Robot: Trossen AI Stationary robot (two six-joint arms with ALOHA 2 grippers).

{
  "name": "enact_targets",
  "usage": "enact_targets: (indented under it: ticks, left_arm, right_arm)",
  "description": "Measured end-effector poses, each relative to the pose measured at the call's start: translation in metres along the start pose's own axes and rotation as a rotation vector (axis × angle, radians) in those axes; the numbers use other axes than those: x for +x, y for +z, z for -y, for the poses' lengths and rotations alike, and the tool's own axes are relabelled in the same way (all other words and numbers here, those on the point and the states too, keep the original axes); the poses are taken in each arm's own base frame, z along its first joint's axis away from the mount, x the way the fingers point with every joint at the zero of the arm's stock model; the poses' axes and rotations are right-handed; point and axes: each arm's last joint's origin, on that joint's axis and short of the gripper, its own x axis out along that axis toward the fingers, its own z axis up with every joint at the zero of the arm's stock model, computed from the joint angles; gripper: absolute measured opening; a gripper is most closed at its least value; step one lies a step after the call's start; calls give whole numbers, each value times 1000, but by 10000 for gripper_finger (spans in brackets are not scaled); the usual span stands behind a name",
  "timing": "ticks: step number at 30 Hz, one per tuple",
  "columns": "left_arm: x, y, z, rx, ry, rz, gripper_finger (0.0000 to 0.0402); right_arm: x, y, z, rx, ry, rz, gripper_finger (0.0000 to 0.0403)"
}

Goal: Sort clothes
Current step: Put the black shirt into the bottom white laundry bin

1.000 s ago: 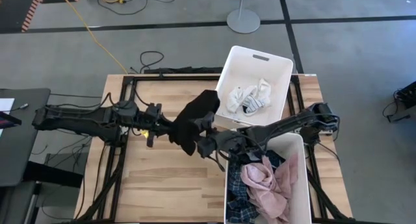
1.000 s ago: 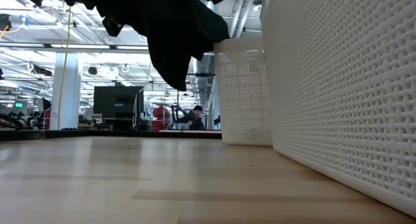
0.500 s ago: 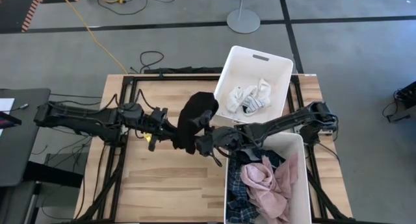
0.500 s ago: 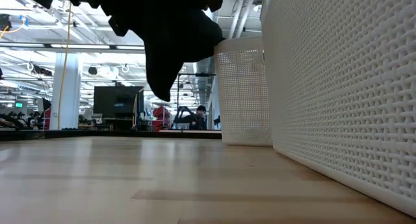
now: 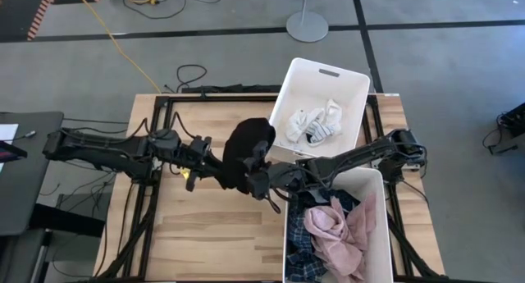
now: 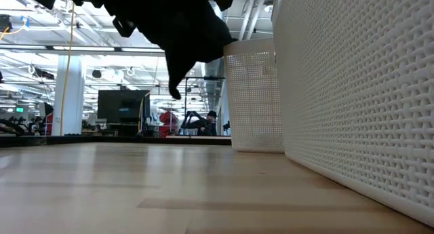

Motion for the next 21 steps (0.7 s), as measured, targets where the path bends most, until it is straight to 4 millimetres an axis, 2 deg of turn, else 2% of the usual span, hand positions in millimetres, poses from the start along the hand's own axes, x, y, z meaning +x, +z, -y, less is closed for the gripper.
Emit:
enact_targets:
  ticks: [8,15,21]
  left_arm:
    - [-1,1,1,2,-12,5,127]
    - [-13,9,6,28,-34,71,132]
    - [-24,15,10,58,-48,121,134]
  right_arm:
    - [-1,1,-1,25,0,-2,28]
    - [-10,11,-4,-15,-71,-15,27]
    - [-22,31,0,-60,-113,-8,27]
